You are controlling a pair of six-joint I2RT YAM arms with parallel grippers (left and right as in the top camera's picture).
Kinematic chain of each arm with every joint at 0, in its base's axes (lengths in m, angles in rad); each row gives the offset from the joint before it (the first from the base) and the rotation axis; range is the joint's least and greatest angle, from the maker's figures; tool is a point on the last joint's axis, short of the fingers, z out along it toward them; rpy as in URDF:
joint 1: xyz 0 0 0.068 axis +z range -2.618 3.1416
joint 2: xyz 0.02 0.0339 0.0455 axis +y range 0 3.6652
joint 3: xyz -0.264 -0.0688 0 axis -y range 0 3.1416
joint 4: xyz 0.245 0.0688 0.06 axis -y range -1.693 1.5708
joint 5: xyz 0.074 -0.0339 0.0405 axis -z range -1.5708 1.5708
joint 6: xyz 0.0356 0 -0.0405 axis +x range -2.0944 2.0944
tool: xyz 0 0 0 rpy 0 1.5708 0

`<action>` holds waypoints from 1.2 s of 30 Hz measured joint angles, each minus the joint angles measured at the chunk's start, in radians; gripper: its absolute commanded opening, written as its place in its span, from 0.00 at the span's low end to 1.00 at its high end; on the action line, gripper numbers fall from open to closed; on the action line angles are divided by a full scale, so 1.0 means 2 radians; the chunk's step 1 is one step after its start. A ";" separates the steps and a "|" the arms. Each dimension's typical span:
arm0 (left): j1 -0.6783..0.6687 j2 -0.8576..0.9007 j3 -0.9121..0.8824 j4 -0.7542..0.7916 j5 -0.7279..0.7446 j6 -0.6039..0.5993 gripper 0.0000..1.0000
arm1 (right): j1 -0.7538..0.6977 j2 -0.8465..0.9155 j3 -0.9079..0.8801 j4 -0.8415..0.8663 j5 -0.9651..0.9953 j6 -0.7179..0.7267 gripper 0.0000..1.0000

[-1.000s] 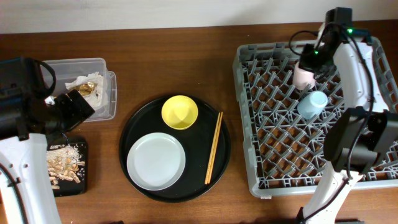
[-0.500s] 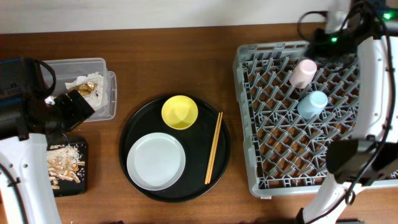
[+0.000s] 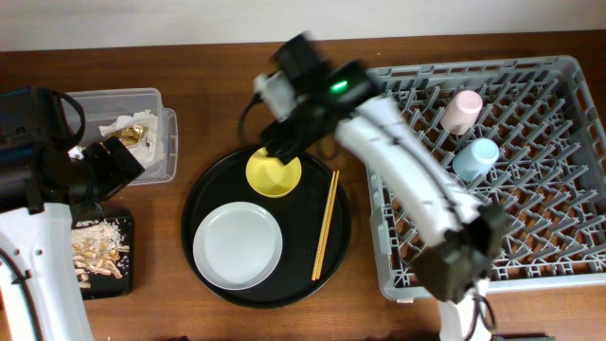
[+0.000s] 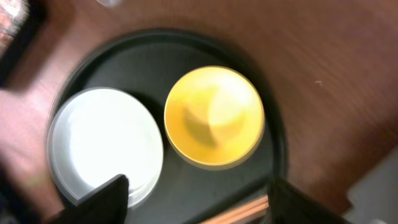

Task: Sort waste into correct bins and load items into the dishwasher rack
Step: 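Reach the right gripper to the yellow bowl and grasp its rim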

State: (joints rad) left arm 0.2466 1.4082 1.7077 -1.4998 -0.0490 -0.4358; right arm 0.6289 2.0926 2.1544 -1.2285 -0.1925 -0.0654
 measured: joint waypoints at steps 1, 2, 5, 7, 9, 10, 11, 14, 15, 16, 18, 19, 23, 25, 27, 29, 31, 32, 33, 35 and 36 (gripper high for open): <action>0.000 0.000 0.000 0.000 0.000 0.000 0.99 | 0.013 0.013 -0.009 0.020 0.012 0.009 0.53; 0.000 0.000 0.000 0.000 0.000 0.000 1.00 | 0.024 0.026 -0.018 0.038 0.022 0.018 0.52; 0.000 0.000 0.000 0.000 0.000 0.000 0.99 | 0.047 0.062 -0.036 0.080 0.039 0.041 0.45; 0.000 0.000 0.000 0.000 0.000 0.000 0.99 | 0.062 0.094 -0.039 0.109 0.049 0.061 0.43; 0.000 0.000 0.000 0.000 0.000 0.000 1.00 | 0.069 0.107 -0.039 0.121 0.051 0.073 0.43; 0.000 0.000 0.000 0.000 0.000 0.000 0.99 | 0.072 0.114 -0.039 0.125 0.053 0.078 0.42; 0.000 0.000 0.000 0.000 0.000 0.000 0.99 | 0.076 0.121 -0.039 0.126 0.057 0.083 0.43; 0.000 0.000 0.000 0.000 0.000 0.000 0.99 | 0.089 0.136 -0.039 0.125 0.075 0.099 0.39; 0.000 0.000 0.000 0.000 0.000 0.000 0.99 | 0.093 0.139 -0.039 0.125 0.080 0.103 0.38; 0.000 0.000 0.000 0.000 0.000 0.000 0.99 | 0.095 0.141 -0.039 0.126 0.085 0.106 0.37; 0.000 0.000 0.000 0.000 0.000 0.000 0.99 | 0.099 0.142 -0.039 0.125 0.091 0.111 0.36; 0.000 0.000 0.000 0.000 0.000 0.000 0.99 | 0.101 0.142 -0.039 0.125 0.095 0.112 0.36; 0.000 0.000 0.000 0.000 0.000 0.000 0.99 | 0.102 0.143 -0.039 0.121 0.105 0.114 0.23; 0.000 0.000 0.000 0.000 0.000 0.000 0.99 | 0.102 0.146 -0.039 0.116 0.107 0.116 0.17; 0.000 0.000 0.000 0.000 0.000 0.000 0.99 | 0.102 0.151 -0.039 0.115 0.109 0.123 0.15; 0.000 0.000 0.000 0.000 0.000 0.000 0.99 | 0.102 0.157 -0.039 0.115 0.110 0.129 0.04; 0.000 0.000 0.000 0.000 0.000 0.000 0.99 | 0.102 0.158 -0.039 0.114 0.113 0.135 0.04; 0.000 0.000 0.000 0.000 0.000 0.000 0.99 | 0.102 0.157 -0.038 0.111 0.116 0.136 0.04; 0.000 0.000 0.000 0.000 0.000 0.000 0.99 | 0.102 0.156 -0.038 0.110 0.117 0.137 0.04; 0.000 0.000 0.000 0.000 0.000 0.000 0.99 | 0.102 0.156 -0.032 0.100 0.119 0.138 0.04; 0.000 0.000 0.000 0.000 0.000 0.000 0.99 | 0.102 0.156 -0.024 0.090 0.121 0.138 0.04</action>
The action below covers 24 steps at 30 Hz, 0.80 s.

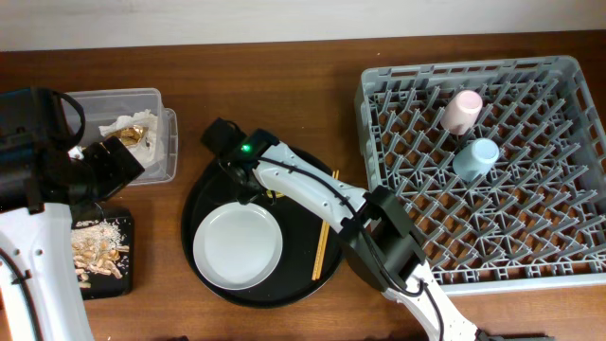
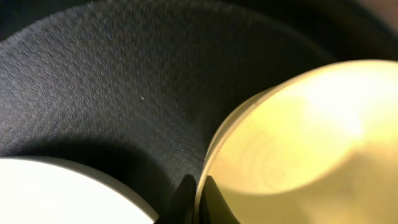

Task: Sort waste into correct bins and load items into the dishwasher rack
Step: 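Reach the right gripper to the yellow bowl and grasp its rim, then carry the yellow bowl into the rack and set it down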

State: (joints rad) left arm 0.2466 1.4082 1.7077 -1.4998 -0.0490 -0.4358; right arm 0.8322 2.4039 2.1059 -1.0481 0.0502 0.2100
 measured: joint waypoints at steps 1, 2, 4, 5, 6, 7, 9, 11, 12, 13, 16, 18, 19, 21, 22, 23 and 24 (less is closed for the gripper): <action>0.000 0.000 0.000 0.000 0.000 0.000 0.99 | 0.000 0.000 0.009 -0.011 0.003 0.000 0.04; 0.000 0.000 0.000 0.000 0.000 0.000 0.99 | -0.002 -0.001 0.023 -0.029 0.005 0.001 0.04; 0.000 0.000 0.000 0.000 0.000 0.000 0.99 | -0.005 -0.006 0.055 -0.066 0.016 0.005 0.04; 0.000 0.000 0.000 0.000 0.000 0.000 0.99 | -0.009 -0.012 0.079 -0.094 0.029 0.011 0.04; 0.000 0.000 0.000 0.000 0.000 0.000 0.99 | -0.014 -0.020 0.097 -0.111 0.038 0.014 0.04; 0.000 0.000 0.000 0.000 0.000 0.000 0.99 | -0.021 -0.030 0.118 -0.128 0.046 0.018 0.04; 0.000 0.000 0.000 0.000 0.000 0.000 0.99 | -0.044 -0.058 0.168 -0.169 0.061 0.027 0.04; 0.000 0.000 0.000 0.000 0.000 0.000 0.99 | -0.071 -0.087 0.210 -0.204 0.069 0.032 0.04; 0.000 0.000 0.000 0.000 0.000 0.000 0.99 | -0.088 -0.103 0.228 -0.224 0.072 0.035 0.04; 0.000 0.000 0.000 0.000 0.000 0.000 0.99 | -0.102 -0.116 0.241 -0.240 0.074 0.037 0.04; 0.000 0.000 0.000 0.000 0.000 0.000 0.99 | -0.157 -0.170 0.264 -0.288 0.084 0.041 0.04; 0.000 0.000 0.000 0.000 0.000 0.000 0.99 | -0.183 -0.194 0.267 -0.315 0.087 0.041 0.04; 0.000 0.000 0.000 0.000 0.000 0.000 0.99 | -0.193 -0.204 0.267 -0.322 0.086 0.039 0.04; 0.000 0.000 0.000 0.000 0.000 0.000 0.99 | -0.215 -0.219 0.259 -0.322 0.079 0.034 0.04; 0.000 0.000 0.000 0.000 0.000 0.000 0.99 | -0.225 -0.225 0.252 -0.322 0.076 0.033 0.04; 0.000 0.000 0.000 0.000 0.000 0.000 0.99 | -0.230 -0.229 0.245 -0.322 0.074 0.029 0.04; 0.000 0.000 0.000 0.000 0.000 0.000 0.99 | -0.237 -0.235 0.234 -0.322 0.072 0.025 0.04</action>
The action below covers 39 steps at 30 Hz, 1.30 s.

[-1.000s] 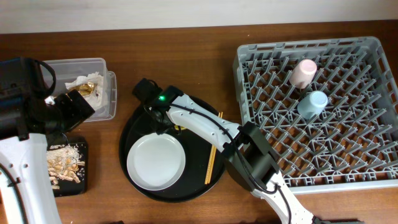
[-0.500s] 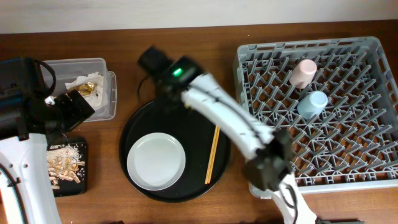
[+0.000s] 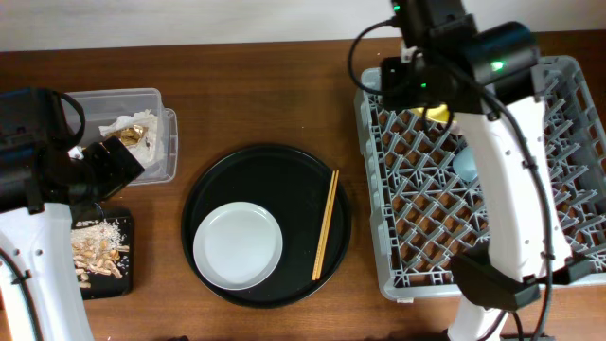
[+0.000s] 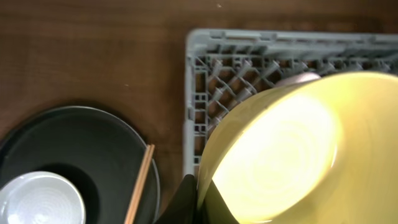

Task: Sort waste into correct bins and load items into the dishwasher rack
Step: 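Carry the yellow bowl into the rack and set it down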

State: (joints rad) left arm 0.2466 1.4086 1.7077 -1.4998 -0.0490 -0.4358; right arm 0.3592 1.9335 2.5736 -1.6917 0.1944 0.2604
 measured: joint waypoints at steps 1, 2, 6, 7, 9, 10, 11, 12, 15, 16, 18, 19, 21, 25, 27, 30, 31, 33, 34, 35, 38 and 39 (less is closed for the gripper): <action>0.000 0.000 0.000 0.000 0.000 0.000 0.99 | -0.005 -0.008 -0.015 0.000 -0.001 -0.003 0.04; 0.000 0.000 0.000 0.000 0.000 0.000 0.99 | -0.010 -0.017 -0.034 0.000 -0.003 -0.009 0.04; 0.000 0.000 0.000 0.000 0.000 0.000 0.99 | -0.035 -0.088 -0.164 0.002 -0.006 -0.019 0.04; 0.000 0.000 0.000 0.000 0.000 0.000 0.99 | -0.041 -0.097 -0.177 -0.001 -0.006 -0.021 0.04; 0.000 0.000 0.000 0.000 0.000 0.000 0.99 | -0.065 -0.120 -0.217 0.003 -0.006 -0.024 0.04; 0.000 0.000 0.000 0.000 0.000 0.000 0.99 | -0.083 -0.131 -0.238 -0.001 -0.006 -0.025 0.04; 0.000 0.000 0.000 0.000 0.000 0.000 0.99 | -0.109 -0.140 -0.260 -0.001 -0.008 -0.027 0.04; 0.000 0.000 0.000 0.000 0.000 0.000 0.99 | -0.126 -0.144 -0.271 0.000 -0.014 -0.031 0.04; 0.000 0.000 0.000 0.000 0.000 0.000 0.99 | -0.198 -0.146 -0.307 0.001 -0.082 -0.075 0.04; 0.000 0.000 0.000 0.000 0.000 0.000 0.99 | -0.222 -0.146 -0.316 0.002 -0.113 -0.095 0.04; 0.000 0.000 0.000 0.000 0.000 0.000 0.99 | -0.263 -0.146 -0.325 0.001 -0.180 -0.136 0.04; 0.000 0.000 0.000 0.000 0.000 0.000 0.99 | -0.284 -0.146 -0.329 0.001 -0.219 -0.158 0.04; 0.000 0.000 0.000 0.000 0.000 0.000 0.99 | -0.339 -0.146 -0.338 -0.001 -0.304 -0.207 0.04; 0.000 0.000 0.000 0.000 0.000 0.000 0.99 | -0.427 -0.147 -0.369 -0.001 -0.433 -0.283 0.04; 0.000 0.000 0.000 0.000 0.000 0.000 0.99 | -0.459 -0.147 -0.391 0.000 -0.477 -0.309 0.04; 0.000 0.000 0.000 0.000 0.000 0.000 1.00 | -0.492 -0.147 -0.433 0.013 -0.530 -0.350 0.04; 0.000 0.000 0.000 0.000 0.000 0.000 0.99 | -0.498 -0.147 -0.453 0.024 -0.545 -0.360 0.04; 0.000 0.000 0.000 0.000 0.000 0.000 0.99 | -0.501 -0.146 -0.484 0.033 -0.564 -0.372 0.04; 0.000 0.000 0.000 0.000 0.000 0.000 0.99 | -0.502 -0.145 -0.499 0.038 -0.574 -0.378 0.04; 0.000 0.000 0.000 0.000 0.000 0.000 0.99 | -0.502 -0.142 -0.517 0.046 -0.587 -0.383 0.04; 0.000 0.000 0.000 0.000 0.000 0.000 0.99 | -0.502 -0.121 -0.552 0.067 -0.617 -0.390 0.04; 0.000 0.000 0.000 0.000 0.000 0.000 0.99 | -0.502 -0.108 -0.559 0.067 -0.627 -0.392 0.04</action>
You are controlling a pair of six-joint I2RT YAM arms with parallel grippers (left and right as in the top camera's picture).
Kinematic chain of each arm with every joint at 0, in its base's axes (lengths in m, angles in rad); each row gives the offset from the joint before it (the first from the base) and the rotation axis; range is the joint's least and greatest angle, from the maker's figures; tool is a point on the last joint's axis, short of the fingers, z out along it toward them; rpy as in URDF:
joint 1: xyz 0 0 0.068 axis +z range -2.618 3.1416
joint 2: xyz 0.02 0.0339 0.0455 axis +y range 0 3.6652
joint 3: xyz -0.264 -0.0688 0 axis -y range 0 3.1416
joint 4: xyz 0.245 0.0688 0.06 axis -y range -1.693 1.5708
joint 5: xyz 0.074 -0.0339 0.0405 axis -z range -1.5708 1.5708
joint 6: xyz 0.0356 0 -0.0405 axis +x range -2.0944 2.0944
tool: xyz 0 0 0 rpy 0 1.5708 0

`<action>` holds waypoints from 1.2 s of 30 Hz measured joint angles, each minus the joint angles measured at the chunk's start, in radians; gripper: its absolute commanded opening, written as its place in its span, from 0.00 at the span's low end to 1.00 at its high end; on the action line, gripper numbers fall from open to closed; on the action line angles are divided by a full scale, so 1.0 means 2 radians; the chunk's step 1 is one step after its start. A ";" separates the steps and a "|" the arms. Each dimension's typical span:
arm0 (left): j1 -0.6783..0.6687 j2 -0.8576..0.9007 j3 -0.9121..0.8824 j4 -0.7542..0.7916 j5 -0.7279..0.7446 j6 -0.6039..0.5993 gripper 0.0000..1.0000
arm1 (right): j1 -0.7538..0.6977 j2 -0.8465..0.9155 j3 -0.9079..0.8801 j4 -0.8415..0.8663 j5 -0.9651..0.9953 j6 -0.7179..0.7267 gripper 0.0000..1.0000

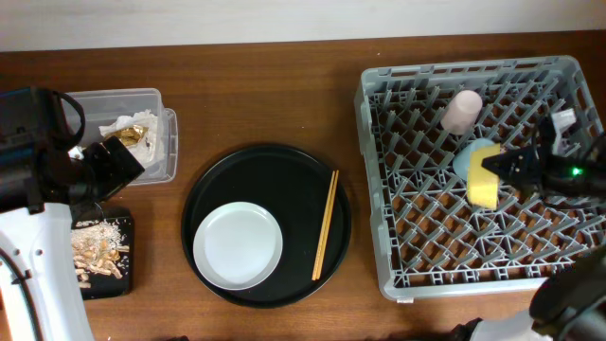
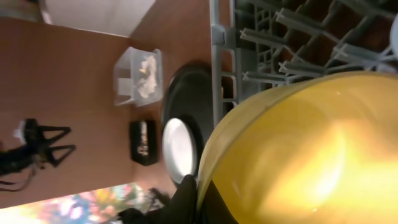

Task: Sort waste into correct bins and load items into the dishwasher rack
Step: 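Carry the yellow bowl into the rack and set it down, then release the yellow bowl and lift the right gripper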

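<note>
My right gripper (image 1: 499,167) is shut on the rim of the yellow bowl (image 1: 482,182), holding it on edge over the grey dishwasher rack (image 1: 398,142), right beside the light blue cup (image 1: 464,157). In the right wrist view the yellow bowl (image 2: 311,149) fills most of the frame, its rim pinched between the black fingertips (image 2: 186,200). A pink cup (image 1: 463,110) stands in the rack. The white plate (image 1: 238,244) and wooden chopsticks (image 1: 326,224) lie on the black round tray (image 1: 275,170). My left gripper is hidden behind its arm (image 1: 104,166) at the far left.
A clear plastic bin (image 1: 133,133) with crumpled waste sits at the back left. A small black tray (image 1: 100,254) with food scraps lies at the front left. Brown wooden table (image 1: 265,95) surrounds them.
My right gripper has moved with the yellow bowl from the rack's back left corner to its right middle. The bowl is now tipped on edge by the blue cup.
My right gripper hovered open over the yellow bowl on the black tray. It was then down at the bowl, shut on its rim. The bowl then left the tray and was held above the rack's back edge, and now stands on edge low over the rack.
</note>
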State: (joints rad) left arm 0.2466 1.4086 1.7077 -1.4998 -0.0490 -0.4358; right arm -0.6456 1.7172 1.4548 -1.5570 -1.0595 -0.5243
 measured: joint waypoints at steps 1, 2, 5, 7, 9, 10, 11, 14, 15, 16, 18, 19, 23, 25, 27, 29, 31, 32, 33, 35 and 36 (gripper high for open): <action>0.000 0.000 0.000 0.000 0.000 0.000 0.99 | 0.000 0.011 -0.004 -0.001 -0.006 -0.001 0.04; 0.000 0.000 0.000 0.000 0.000 0.000 0.99 | 0.000 0.022 -0.006 -0.002 -0.010 -0.002 0.04; 0.000 0.000 0.000 0.000 0.000 0.000 0.99 | 0.000 0.055 -0.009 -0.006 -0.018 -0.002 0.04; 0.000 0.000 0.000 0.000 0.000 0.000 0.99 | 0.000 0.066 -0.009 -0.006 -0.022 -0.002 0.04; 0.000 0.000 0.000 0.000 0.000 0.000 0.99 | 0.000 0.073 -0.009 -0.009 -0.029 -0.002 0.04; 0.000 0.000 0.000 0.000 0.000 0.000 1.00 | 0.000 0.076 -0.009 -0.012 -0.033 -0.003 0.04; 0.000 0.000 0.000 0.000 0.000 0.000 0.99 | 0.000 0.077 -0.009 -0.014 -0.034 -0.004 0.04; 0.000 0.000 0.000 0.000 0.000 0.000 0.99 | -0.004 0.078 -0.009 -0.016 -0.034 -0.003 0.04; 0.000 0.000 0.000 0.000 0.000 0.000 0.99 | -0.007 0.078 -0.009 -0.016 -0.034 -0.004 0.04; 0.000 0.000 0.000 0.000 0.000 0.000 0.99 | -0.012 0.078 -0.009 -0.016 -0.032 -0.004 0.04; 0.000 0.000 0.000 0.000 0.000 0.000 0.99 | -0.024 0.078 -0.009 -0.017 -0.030 -0.003 0.05; 0.000 0.000 0.000 0.000 0.000 0.000 0.99 | -0.030 0.078 -0.009 -0.017 -0.028 -0.004 0.05; 0.000 0.000 0.000 0.000 0.000 0.000 0.99 | -0.057 0.078 -0.009 -0.017 -0.016 -0.003 0.11; 0.000 0.000 0.000 0.000 0.000 0.000 0.99 | -0.068 0.078 -0.009 -0.017 -0.005 -0.001 0.20; 0.000 0.000 0.000 0.000 0.000 0.000 0.99 | -0.088 0.078 -0.008 -0.016 0.019 0.007 0.23; 0.000 0.000 0.000 0.000 0.000 0.000 0.99 | -0.109 0.079 -0.005 -0.023 0.038 0.013 0.28; 0.000 0.000 0.000 0.000 0.000 0.000 0.99 | -0.133 0.083 0.015 -0.045 0.053 0.016 0.31; 0.000 0.000 0.000 0.000 0.000 0.000 0.99 | -0.144 0.083 0.031 -0.056 0.059 0.019 0.31; 0.000 0.000 0.000 0.000 0.000 0.000 0.99 | -0.152 0.084 0.047 -0.062 0.064 0.025 0.31; 0.000 0.000 0.000 0.000 0.000 0.000 0.99 | -0.170 0.083 0.083 -0.069 0.083 0.045 0.31; 0.000 0.000 0.000 0.000 0.000 0.000 0.99 | -0.176 0.081 0.100 -0.069 0.095 0.056 0.31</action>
State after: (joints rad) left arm 0.2466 1.4082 1.7077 -1.5002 -0.0490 -0.4358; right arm -0.9985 1.8790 1.6543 -1.6947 -0.8688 -0.4114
